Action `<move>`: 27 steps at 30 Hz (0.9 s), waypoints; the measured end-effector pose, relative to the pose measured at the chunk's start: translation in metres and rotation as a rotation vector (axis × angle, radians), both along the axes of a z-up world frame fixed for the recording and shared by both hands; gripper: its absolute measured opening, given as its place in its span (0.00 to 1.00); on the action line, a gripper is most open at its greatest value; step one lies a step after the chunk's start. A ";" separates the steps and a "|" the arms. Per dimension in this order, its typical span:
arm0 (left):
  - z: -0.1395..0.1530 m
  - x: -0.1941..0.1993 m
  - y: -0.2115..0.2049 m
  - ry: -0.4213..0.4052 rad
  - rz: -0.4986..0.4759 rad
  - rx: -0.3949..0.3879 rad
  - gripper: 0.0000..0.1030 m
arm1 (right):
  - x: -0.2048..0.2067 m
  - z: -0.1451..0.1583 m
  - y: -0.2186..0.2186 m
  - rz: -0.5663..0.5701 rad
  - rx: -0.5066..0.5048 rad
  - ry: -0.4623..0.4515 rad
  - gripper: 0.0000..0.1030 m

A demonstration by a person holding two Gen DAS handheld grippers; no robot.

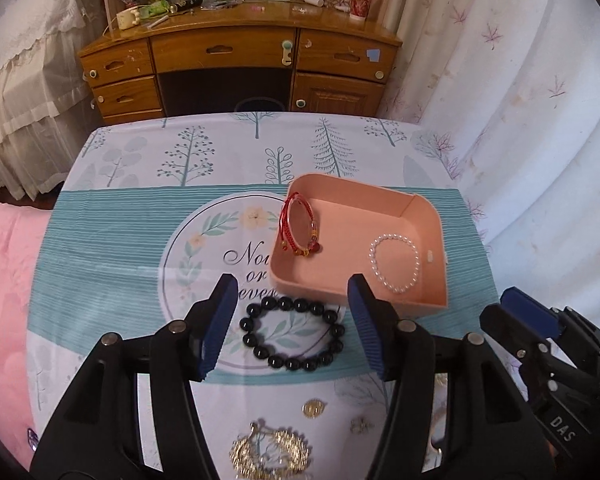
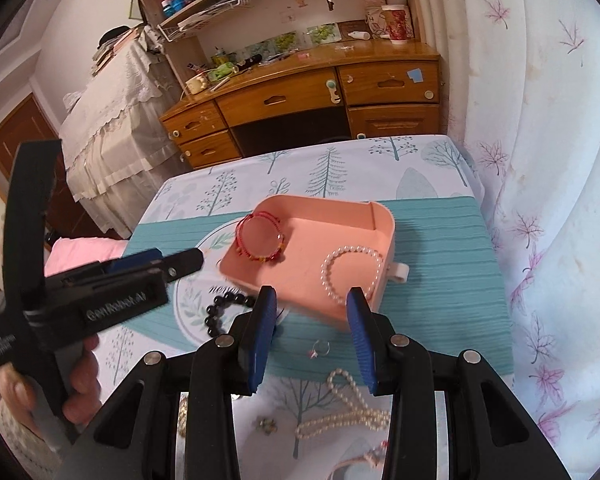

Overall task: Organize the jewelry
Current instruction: 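Move both grippers back toward the pearl necklace and pink watch band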

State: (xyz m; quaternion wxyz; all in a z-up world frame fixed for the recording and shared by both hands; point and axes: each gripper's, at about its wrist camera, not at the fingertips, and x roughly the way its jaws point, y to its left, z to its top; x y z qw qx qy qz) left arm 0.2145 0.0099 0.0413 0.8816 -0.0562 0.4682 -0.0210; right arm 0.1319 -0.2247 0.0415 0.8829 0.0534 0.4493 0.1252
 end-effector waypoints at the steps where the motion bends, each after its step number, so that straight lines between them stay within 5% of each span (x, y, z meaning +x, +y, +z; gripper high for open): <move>1: 0.005 -0.005 0.001 -0.006 0.000 0.001 0.53 | -0.006 0.003 0.000 0.005 0.000 0.000 0.36; 13: 0.049 -0.073 0.016 -0.085 -0.003 0.050 0.53 | -0.076 0.031 -0.002 0.043 -0.031 -0.020 0.36; 27: 0.048 -0.127 0.010 -0.098 -0.045 0.083 0.53 | -0.123 0.025 -0.005 0.077 -0.053 0.015 0.36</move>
